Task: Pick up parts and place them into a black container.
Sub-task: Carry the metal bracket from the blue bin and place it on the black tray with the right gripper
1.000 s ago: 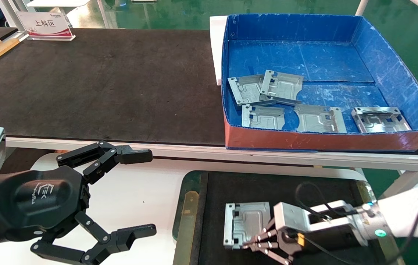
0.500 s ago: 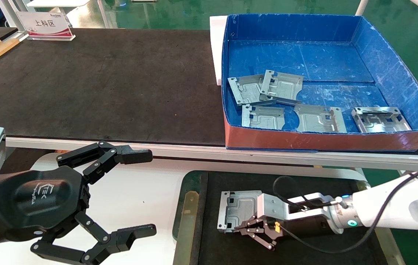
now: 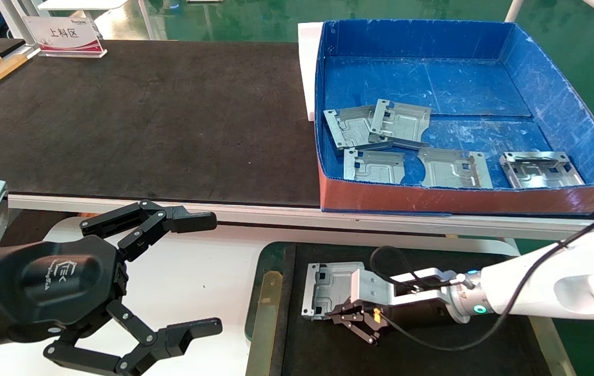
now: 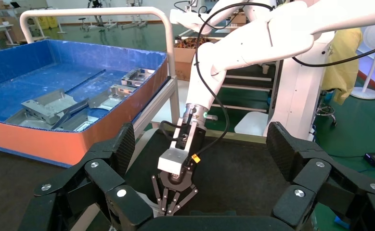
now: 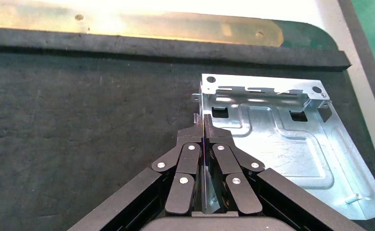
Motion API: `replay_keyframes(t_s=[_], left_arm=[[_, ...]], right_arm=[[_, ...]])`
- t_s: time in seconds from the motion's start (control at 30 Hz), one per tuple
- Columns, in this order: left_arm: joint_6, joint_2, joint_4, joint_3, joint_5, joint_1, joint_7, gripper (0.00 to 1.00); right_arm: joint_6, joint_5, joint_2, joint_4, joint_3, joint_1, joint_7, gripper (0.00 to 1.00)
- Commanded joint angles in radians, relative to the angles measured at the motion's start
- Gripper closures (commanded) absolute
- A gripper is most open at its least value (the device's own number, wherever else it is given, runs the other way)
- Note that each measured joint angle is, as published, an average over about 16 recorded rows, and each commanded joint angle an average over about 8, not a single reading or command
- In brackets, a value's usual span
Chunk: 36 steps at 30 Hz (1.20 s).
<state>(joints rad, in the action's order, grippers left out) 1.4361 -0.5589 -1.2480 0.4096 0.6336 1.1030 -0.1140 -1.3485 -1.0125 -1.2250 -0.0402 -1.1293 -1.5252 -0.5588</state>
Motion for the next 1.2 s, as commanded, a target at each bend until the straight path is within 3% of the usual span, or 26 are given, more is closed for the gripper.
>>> replay_keyframes(t_s=[0.03, 0.77, 0.8, 1.03, 1.07, 1.2], left_arm=[[0.0, 0.0, 0.0, 0.0, 0.0, 0.0, 0.0, 0.0], [0.0, 0.0, 0.0, 0.0, 0.0, 0.0, 0.0, 0.0], [0.0, 0.0, 0.0, 0.0, 0.0, 0.0, 0.0, 0.0], [0.0, 0.0, 0.0, 0.0, 0.0, 0.0, 0.0, 0.0], [0.0, 0.0, 0.0, 0.0, 0.0, 0.0, 0.0, 0.0], [0.0, 0.0, 0.0, 0.0, 0.0, 0.0, 0.0, 0.0]], right_arm=[[0.007, -0.005, -0.008, 0.004, -0.003, -0.002, -0.004, 1.0], [0.045, -0.007, -0.054, 0.03, -0.004, -0.001, -0.025, 0.97], [0.045, -0.008, -0.056, 0.03, -0.005, -0.001, -0.024, 0.92], [0.032, -0.017, -0.065, 0.03, -0.012, -0.007, -0.018, 0.07], [0.03, -0.019, -0.065, 0.03, -0.013, -0.008, -0.018, 0.0], [0.027, -0.022, -0.064, 0.032, -0.015, -0.014, -0.017, 0.0]])
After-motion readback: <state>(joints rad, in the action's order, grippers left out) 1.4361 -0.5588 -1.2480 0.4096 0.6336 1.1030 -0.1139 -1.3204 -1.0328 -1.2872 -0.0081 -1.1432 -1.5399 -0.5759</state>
